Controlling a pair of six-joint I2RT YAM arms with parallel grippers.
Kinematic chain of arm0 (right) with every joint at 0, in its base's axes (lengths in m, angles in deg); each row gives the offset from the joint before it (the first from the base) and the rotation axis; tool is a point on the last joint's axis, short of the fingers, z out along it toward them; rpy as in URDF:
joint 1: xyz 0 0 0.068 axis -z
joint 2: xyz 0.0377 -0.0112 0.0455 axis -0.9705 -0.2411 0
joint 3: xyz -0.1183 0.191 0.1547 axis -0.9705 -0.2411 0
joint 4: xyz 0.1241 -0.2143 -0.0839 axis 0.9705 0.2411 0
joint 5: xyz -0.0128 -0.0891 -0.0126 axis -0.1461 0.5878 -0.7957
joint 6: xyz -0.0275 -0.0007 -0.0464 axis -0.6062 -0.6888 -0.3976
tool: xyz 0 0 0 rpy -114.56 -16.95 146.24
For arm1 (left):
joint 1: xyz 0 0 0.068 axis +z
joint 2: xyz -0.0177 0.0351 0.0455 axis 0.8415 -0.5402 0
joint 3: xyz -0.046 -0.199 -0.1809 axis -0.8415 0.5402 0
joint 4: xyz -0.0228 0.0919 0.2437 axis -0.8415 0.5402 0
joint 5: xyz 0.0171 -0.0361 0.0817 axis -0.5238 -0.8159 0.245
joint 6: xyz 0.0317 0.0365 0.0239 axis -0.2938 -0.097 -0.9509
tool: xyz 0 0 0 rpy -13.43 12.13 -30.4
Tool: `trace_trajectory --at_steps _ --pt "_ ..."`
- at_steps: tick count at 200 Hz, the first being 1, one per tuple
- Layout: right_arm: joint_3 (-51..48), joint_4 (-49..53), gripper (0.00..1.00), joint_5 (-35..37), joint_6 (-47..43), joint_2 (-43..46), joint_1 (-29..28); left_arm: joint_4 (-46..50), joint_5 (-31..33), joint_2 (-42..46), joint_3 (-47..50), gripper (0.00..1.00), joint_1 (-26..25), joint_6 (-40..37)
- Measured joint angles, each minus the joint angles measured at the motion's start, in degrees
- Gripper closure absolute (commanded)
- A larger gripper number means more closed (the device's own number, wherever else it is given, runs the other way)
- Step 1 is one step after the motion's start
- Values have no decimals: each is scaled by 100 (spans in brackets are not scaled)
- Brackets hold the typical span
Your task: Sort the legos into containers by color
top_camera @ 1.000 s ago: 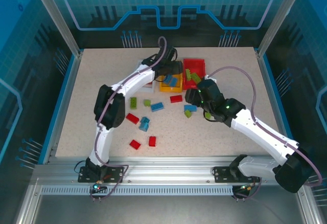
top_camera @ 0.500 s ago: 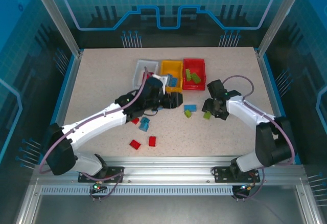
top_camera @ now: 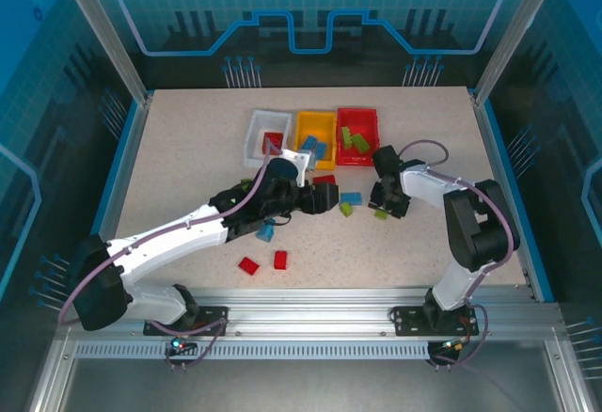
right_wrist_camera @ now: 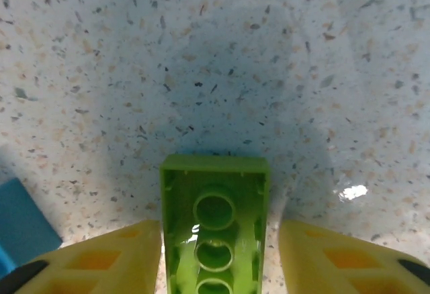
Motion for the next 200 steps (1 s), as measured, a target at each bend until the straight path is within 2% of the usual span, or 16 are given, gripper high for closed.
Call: trace_trajectory --at_steps 14,46,69,88,115,143,165,200 --pt "9 -7 76 37 39 26 -7 -17 44 -7 -46 33 0 -7" --pt "131 118 78 455 -52 201 -343 50 330 4 -116 32 0 -50" --pt "833 337 77 852 -317 398 -782 345 614 59 -227 32 20 -136" --pt "1633 343 77 1008 -570 356 -890 535 767 197 -286 32 81 -173" --pt "2776 291 77 1051 -955 -199 -745 750 925 422 -363 32 197 -201" --pt "3849 352 76 868 -1244 -1272 -516 929 1025 531 -479 32 234 -308" --pt "4562 509 70 651 -1338 -2087 -334 1156 1115 588 -527 31 234 -334" --pt "4920 796 49 424 -1475 -2577 -210 1626 1207 704 -531 31 249 -328"
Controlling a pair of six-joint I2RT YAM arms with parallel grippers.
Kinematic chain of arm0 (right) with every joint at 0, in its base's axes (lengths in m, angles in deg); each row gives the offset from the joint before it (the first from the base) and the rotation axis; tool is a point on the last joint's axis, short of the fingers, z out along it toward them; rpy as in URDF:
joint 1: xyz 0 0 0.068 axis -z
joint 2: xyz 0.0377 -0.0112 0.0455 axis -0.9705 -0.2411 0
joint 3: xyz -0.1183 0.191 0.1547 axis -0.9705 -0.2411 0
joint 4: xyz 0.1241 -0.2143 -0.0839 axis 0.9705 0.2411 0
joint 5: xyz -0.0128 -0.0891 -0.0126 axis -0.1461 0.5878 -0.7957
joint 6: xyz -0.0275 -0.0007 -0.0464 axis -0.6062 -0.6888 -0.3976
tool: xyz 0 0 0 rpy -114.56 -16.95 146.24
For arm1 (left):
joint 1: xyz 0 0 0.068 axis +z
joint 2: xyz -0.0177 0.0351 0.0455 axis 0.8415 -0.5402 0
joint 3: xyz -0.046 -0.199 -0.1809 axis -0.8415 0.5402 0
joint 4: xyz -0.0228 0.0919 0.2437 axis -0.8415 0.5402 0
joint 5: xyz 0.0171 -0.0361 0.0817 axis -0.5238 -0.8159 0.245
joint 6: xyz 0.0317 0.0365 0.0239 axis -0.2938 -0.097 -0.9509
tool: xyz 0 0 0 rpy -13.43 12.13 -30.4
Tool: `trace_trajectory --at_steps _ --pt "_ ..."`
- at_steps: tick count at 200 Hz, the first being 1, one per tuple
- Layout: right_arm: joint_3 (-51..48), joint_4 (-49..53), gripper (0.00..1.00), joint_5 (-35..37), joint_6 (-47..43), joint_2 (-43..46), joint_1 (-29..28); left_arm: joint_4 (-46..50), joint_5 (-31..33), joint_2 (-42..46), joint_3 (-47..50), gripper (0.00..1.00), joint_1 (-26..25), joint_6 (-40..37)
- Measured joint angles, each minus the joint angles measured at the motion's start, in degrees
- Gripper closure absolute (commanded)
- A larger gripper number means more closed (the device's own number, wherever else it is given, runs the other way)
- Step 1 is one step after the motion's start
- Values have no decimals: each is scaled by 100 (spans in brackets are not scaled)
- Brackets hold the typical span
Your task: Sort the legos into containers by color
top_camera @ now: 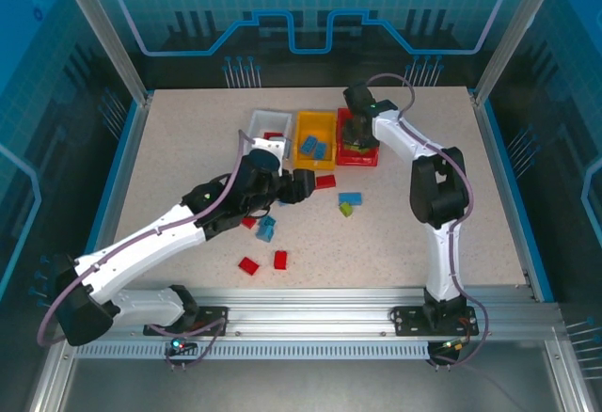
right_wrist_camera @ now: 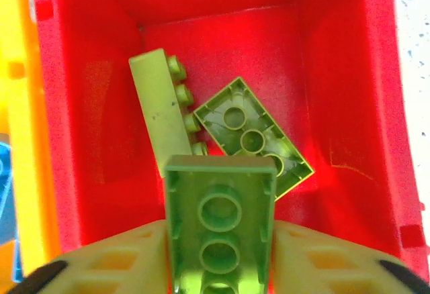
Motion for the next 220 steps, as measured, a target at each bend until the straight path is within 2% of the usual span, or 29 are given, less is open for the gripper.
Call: trace_trajectory --at_steps 22,50,70,92,112,143,161,181,203,220 --pt "24 81 41 -57 -57 20 -7 334 11 101 0 29 37 26" --pt "-129 68 40 -122 -96 313 -13 649 -26 402 79 27 260 151" --pt "-466 15 38 -111 -140 916 -76 892 -168 750 223 26 627 345" --pt "-1241 -302 35 -92 -229 2046 -363 1427 -310 1108 365 26 1222 691" --pt "-2253 -802 31 -122 -393 3268 -1014 2046 -398 1314 568 26 1650 1106" --pt "-3976 -1847 26 -492 -750 4559 -2675 2601 -817 1519 1447 30 1751 1856" --pt "-4780 -2293 22 -918 -966 4715 -3528 2627 -1073 1567 2146 30 1683 2352" --pt "-5418 -2581 21 -1283 -1150 4723 -4212 2592 -1185 1674 2798 29 1397 2940" --pt "-5740 -2750 20 -1493 -1215 4745 -4688 2463 -1228 1733 3213 27 1121 3499" --pt "-5831 -2889 20 -1534 -1207 4778 -4833 2293 -1244 1716 3379 25 1008 3818"
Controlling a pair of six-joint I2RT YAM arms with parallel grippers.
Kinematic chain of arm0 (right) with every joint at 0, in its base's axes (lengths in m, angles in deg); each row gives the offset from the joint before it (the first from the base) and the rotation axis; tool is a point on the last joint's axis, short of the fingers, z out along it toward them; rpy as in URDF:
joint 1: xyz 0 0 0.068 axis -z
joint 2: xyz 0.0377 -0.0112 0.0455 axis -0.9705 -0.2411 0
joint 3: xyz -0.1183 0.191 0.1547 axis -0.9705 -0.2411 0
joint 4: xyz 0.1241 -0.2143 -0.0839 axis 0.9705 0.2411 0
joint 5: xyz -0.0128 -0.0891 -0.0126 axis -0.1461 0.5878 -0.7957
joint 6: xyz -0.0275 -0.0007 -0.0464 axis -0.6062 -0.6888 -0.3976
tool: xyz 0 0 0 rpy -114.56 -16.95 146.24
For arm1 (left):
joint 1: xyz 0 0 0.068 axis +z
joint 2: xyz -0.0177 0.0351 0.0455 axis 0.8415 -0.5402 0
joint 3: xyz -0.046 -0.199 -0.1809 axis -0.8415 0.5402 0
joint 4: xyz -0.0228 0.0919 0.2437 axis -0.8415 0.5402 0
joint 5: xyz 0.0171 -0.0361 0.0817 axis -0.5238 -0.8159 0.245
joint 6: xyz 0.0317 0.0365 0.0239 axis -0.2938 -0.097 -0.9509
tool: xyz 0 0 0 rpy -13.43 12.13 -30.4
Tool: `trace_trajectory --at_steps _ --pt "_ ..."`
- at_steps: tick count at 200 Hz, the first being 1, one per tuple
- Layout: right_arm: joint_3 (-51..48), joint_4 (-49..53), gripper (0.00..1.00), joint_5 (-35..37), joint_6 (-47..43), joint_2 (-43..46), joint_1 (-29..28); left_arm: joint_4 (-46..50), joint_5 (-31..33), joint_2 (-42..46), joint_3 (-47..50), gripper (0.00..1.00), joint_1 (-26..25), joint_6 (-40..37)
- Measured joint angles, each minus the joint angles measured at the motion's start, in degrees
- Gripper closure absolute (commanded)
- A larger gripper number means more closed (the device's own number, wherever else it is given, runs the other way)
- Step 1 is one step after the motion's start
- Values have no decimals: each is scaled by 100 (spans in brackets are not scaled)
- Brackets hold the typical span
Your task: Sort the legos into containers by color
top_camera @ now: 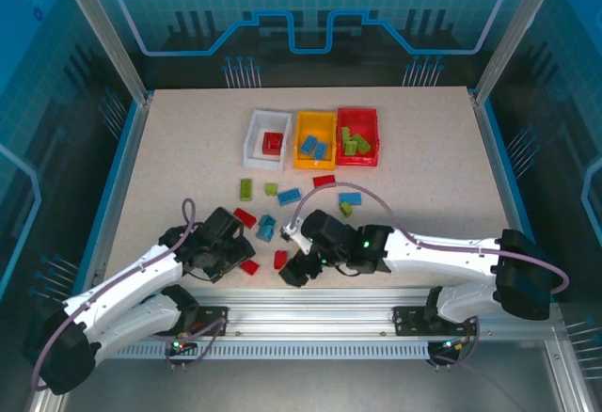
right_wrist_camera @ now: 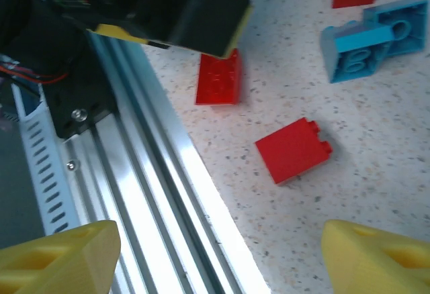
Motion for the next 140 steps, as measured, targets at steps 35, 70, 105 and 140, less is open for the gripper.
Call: trace_trajectory --at_steps 35,70,105,140 --pt "-20 -214 20 -11 46 11 -31 -501 4 -264 138 25 -133 479" --pt "-20 -258 20 -13 50 11 -85 -881 22 -560 247 30 -166 734" --pt "-20 -326 20 13 114 11 -105 -1154 94 -863 321 46 -343 935" --pt "-20 -339 21 76 197 9 -107 -1086 184 -907 299 72 -389 1128"
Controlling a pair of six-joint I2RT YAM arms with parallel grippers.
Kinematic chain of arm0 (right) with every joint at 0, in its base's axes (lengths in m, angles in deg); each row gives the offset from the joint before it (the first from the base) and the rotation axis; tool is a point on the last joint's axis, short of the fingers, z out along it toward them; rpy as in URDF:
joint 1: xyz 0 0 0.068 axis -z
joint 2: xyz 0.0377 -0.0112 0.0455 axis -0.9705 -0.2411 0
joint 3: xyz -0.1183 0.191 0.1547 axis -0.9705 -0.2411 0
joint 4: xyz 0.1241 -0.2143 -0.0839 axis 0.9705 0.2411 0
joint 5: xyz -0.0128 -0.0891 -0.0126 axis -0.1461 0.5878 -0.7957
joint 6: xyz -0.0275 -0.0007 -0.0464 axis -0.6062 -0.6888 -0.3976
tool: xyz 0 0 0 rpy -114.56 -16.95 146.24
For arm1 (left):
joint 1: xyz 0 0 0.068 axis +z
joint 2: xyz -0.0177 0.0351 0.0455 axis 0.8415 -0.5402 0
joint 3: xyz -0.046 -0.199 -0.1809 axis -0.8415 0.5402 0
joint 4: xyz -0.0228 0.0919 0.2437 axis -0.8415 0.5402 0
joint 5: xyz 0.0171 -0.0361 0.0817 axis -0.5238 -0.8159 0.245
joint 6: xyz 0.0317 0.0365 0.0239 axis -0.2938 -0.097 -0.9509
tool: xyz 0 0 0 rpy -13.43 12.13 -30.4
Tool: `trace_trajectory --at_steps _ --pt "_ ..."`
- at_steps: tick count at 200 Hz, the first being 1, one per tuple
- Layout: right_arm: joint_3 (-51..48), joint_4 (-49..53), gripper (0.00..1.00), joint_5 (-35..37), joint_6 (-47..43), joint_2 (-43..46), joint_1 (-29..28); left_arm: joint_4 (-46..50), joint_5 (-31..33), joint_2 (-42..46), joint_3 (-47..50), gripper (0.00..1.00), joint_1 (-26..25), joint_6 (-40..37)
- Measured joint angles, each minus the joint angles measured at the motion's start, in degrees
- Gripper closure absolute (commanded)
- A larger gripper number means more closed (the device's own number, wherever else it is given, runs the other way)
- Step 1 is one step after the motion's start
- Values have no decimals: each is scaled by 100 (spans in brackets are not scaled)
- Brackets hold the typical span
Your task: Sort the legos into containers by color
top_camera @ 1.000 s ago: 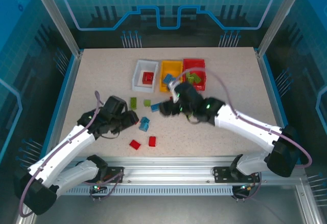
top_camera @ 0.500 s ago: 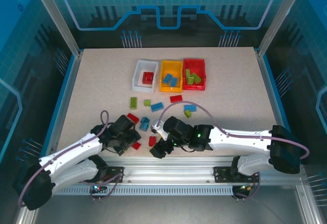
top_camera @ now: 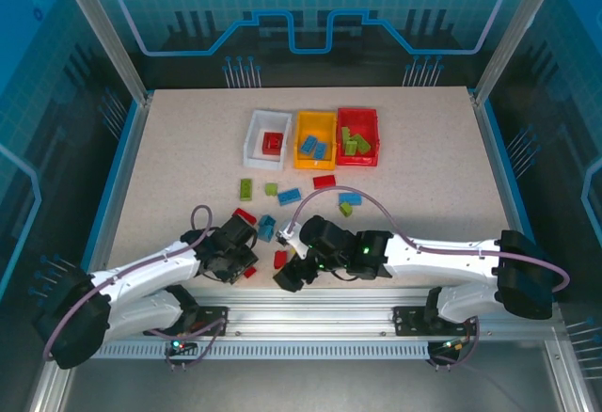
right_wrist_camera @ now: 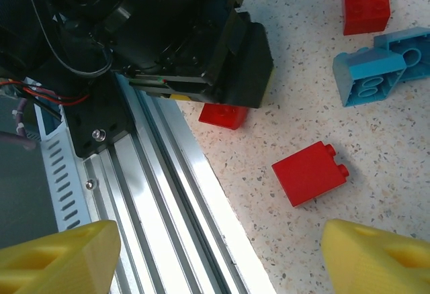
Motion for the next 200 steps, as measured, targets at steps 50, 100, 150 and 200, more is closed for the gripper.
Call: trace_trajectory --at_steps 50,100,150,200 --pt "4 7 6 702 195 199 68 195 286 15 -498 75 254 -549" --pt "841 -199 0 1119 275 315 1165 334 424 -1462 -3418 76 1543 -2544" --pt "1657 -273 0 1202 326 -190 1939 437 688 -4159 -6306 77 2037 -4260" --pt "1840 -175 1 1202 527 -404 2122 997 1045 -6054 -8146 74 2129 -5222"
